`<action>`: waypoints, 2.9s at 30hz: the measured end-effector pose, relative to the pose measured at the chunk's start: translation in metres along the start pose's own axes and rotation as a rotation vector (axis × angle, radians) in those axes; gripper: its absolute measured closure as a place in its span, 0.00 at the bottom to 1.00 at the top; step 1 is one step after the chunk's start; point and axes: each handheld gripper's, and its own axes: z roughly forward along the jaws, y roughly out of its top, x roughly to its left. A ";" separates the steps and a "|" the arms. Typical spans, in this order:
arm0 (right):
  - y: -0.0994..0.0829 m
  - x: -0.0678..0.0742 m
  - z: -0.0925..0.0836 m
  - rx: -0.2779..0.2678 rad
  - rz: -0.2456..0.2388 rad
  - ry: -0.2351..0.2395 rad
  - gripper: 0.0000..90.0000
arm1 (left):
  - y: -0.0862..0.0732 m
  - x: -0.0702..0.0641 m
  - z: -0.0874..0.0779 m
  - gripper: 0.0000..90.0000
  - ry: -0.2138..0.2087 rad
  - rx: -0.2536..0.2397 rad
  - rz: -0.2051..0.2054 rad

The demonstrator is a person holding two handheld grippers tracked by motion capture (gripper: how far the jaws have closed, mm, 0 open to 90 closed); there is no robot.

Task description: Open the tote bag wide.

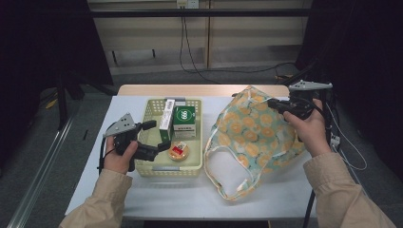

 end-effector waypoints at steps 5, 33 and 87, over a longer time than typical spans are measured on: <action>0.000 0.000 0.000 0.000 -0.001 0.001 1.00 | -0.002 0.003 0.011 0.03 -0.009 0.031 -0.005; -0.001 -0.002 0.000 0.001 -0.002 -0.003 1.00 | -0.008 0.000 0.042 0.04 -0.060 0.163 0.048; -0.009 0.003 0.011 0.021 -0.010 0.003 1.00 | -0.037 0.017 0.100 0.09 -0.053 0.505 0.104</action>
